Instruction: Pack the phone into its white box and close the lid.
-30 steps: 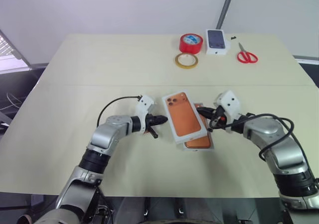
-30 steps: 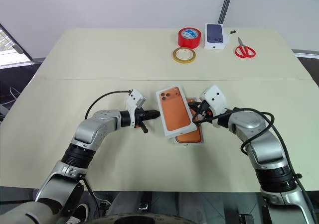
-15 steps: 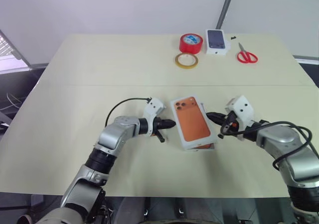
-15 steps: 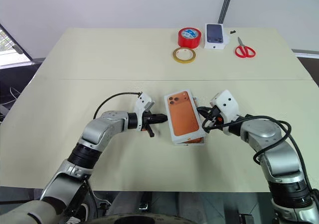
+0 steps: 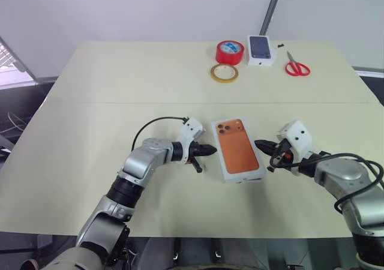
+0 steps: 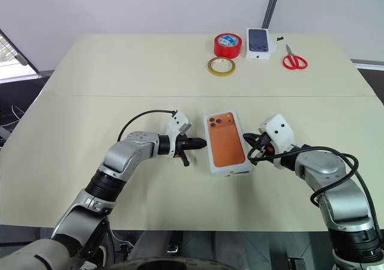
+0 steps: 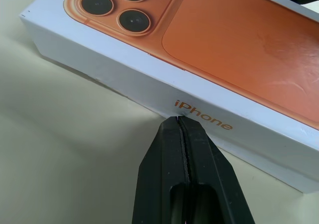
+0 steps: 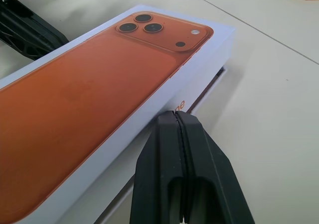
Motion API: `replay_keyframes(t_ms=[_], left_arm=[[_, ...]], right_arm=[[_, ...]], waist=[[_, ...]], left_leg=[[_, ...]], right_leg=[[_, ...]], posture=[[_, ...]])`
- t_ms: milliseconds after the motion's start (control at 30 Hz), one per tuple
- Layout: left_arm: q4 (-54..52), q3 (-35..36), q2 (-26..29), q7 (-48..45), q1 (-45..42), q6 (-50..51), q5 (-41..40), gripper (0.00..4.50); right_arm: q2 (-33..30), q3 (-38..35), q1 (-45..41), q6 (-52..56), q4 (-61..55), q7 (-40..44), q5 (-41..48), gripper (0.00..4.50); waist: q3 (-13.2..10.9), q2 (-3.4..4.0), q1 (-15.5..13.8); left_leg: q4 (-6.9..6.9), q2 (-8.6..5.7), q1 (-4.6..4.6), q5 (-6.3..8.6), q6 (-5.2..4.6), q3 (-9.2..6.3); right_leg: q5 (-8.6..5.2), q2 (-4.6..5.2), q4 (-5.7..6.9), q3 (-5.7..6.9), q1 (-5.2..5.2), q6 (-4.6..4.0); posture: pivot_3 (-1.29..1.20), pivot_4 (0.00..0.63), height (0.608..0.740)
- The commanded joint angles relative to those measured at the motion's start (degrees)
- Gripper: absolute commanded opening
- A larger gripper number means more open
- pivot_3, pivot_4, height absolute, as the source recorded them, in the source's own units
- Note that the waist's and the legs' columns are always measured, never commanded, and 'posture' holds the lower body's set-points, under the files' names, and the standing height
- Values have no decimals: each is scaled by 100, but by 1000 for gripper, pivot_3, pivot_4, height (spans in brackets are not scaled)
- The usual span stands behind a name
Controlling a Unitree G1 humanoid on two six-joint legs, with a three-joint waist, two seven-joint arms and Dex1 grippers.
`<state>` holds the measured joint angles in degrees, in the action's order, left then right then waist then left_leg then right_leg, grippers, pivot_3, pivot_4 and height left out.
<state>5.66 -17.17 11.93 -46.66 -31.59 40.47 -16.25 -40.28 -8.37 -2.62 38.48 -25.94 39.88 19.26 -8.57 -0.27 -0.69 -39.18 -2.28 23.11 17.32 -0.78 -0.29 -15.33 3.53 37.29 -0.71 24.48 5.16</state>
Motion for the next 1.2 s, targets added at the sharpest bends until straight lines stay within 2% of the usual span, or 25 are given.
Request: replay_keyframes(t_ms=[33,333,733,933,1200], left_arm=[[-251,-105,-127,-220,-166,-214,-106,0],[-329,-54,-114,-173,-18,-168,-66,0],[-392,17,-105,-210,-99,-252,-69,0],[-416,65,50,-255,7,-198,-50,0],[-346,215,278,-197,102,-243,-36,0]], right_arm=[[-33,218,73,-116,-257,118,48,19],[-287,528,196,-351,-69,159,-305,19],[-261,477,-234,-567,512,-60,-621,19],[-274,448,-182,-597,538,-67,-681,19],[-83,193,-656,-746,700,-371,-659,19]], waist=[[0,0,-1],[0,0,0],[0,0,-2],[0,0,1],[0,0,12]], left_leg=[[0,0,0,0,0,0],[0,-1,0,0,0,1],[-1,-1,0,-2,3,1],[-2,-1,0,-3,5,1],[-2,-1,-2,-3,4,1]], right_leg=[[0,0,0,0,0,0],[0,0,-1,0,0,0],[0,0,0,0,-1,0],[0,0,0,0,-1,0],[0,0,2,0,-1,0]], posture=[[0,150,740],[0,150,740],[0,150,740],[0,150,740],[0,150,740]])
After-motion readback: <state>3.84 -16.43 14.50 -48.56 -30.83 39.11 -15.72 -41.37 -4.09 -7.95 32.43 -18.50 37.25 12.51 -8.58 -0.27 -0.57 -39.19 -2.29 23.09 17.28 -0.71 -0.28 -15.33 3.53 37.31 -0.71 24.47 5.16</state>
